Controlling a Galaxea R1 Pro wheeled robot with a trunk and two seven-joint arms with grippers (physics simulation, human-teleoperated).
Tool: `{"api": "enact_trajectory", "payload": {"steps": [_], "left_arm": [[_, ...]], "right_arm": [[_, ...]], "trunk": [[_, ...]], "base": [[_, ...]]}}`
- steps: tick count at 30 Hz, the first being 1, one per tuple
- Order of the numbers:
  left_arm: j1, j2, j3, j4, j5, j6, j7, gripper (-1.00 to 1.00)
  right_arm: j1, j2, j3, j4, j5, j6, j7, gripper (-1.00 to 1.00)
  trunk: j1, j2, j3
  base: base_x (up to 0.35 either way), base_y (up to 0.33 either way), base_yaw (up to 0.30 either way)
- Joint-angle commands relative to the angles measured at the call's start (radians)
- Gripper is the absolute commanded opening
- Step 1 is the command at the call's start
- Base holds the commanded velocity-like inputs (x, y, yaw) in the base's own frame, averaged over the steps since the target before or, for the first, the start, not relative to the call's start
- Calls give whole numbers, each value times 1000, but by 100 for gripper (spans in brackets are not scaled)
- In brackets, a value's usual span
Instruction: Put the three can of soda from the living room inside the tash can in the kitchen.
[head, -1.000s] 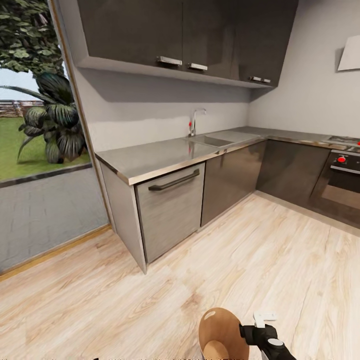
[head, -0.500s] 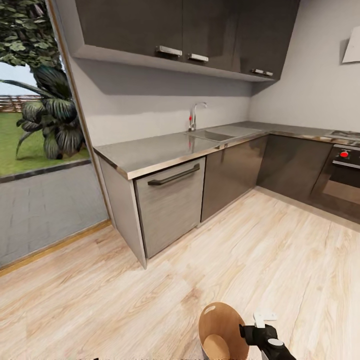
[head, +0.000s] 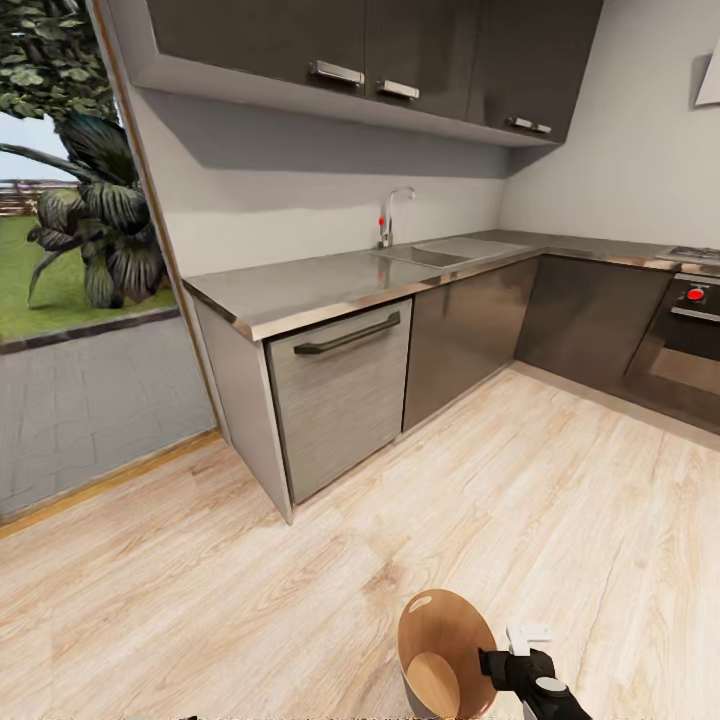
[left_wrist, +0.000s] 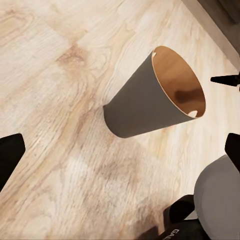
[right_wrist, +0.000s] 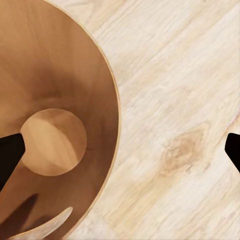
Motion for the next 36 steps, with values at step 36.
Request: {"api": "enact_trajectory", "payload": {"steps": [36], "left_arm": [[0,0,-1,1,-1,0,0,100]], "right_arm": [[0,0,0,0,0,-1,0,100]], "trunk": [[42,-77,-60]], "base": [[27,0,0]]}}
